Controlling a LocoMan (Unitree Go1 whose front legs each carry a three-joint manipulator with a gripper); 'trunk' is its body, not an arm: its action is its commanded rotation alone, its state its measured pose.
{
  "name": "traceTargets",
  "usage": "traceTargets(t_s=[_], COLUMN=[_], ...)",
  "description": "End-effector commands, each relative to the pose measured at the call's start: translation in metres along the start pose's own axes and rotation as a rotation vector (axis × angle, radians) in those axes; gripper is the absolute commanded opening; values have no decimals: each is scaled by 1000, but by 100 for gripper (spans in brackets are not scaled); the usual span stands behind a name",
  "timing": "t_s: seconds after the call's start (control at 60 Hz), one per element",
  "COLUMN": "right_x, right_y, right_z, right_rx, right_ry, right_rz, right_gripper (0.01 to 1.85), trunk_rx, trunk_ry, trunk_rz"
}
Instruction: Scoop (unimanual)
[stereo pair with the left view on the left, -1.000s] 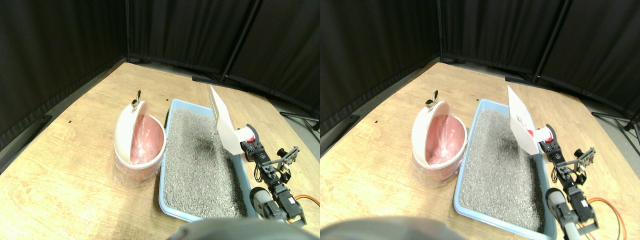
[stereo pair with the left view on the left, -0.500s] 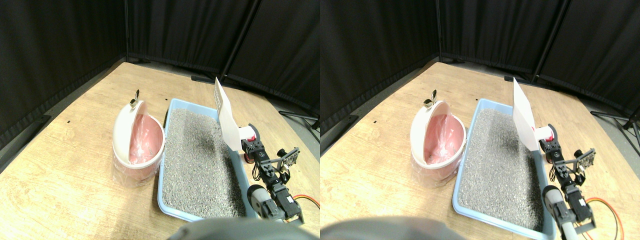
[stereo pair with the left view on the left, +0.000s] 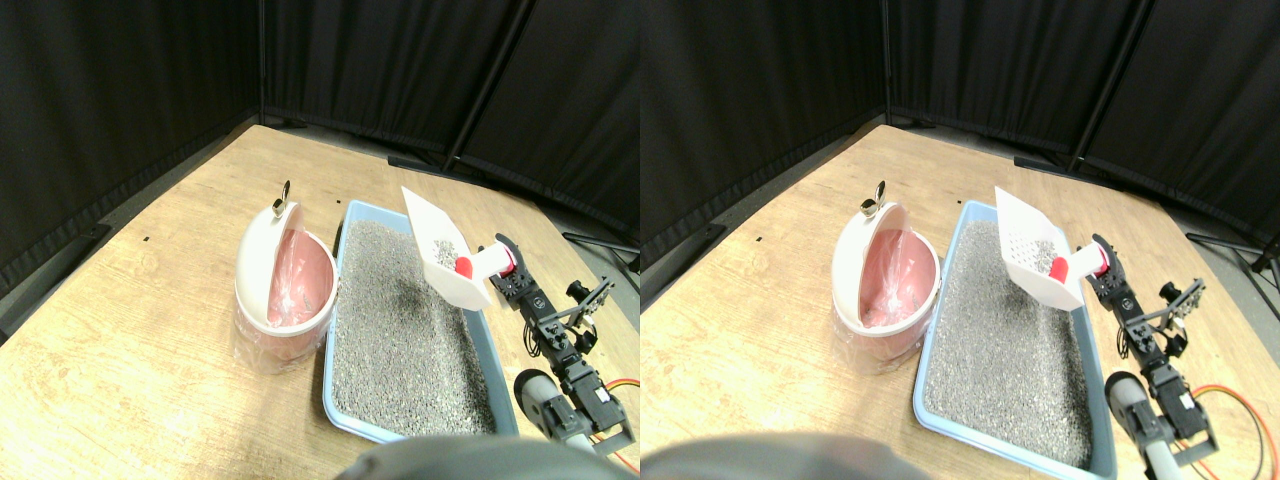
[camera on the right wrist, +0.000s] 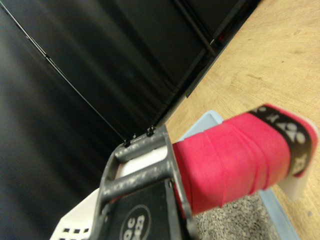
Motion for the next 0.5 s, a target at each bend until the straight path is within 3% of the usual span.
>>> traceTargets(t_s=[0.017, 0.133, 0.333, 0.5], right_x=[-1, -2, -2, 0], right_y=[8, 13, 21, 29], right_z=[11, 18, 28, 30], right_rx=[-64, -193, -285, -527], right_ry=[-46, -39, -4, 39], right_rz=[31, 18, 15, 35], right_gripper=[5, 5, 5, 5], trunk_rx=[-13, -16, -22, -27], trunk_ry=[10, 9, 12, 12], trunk_rz=[16, 19, 32, 46])
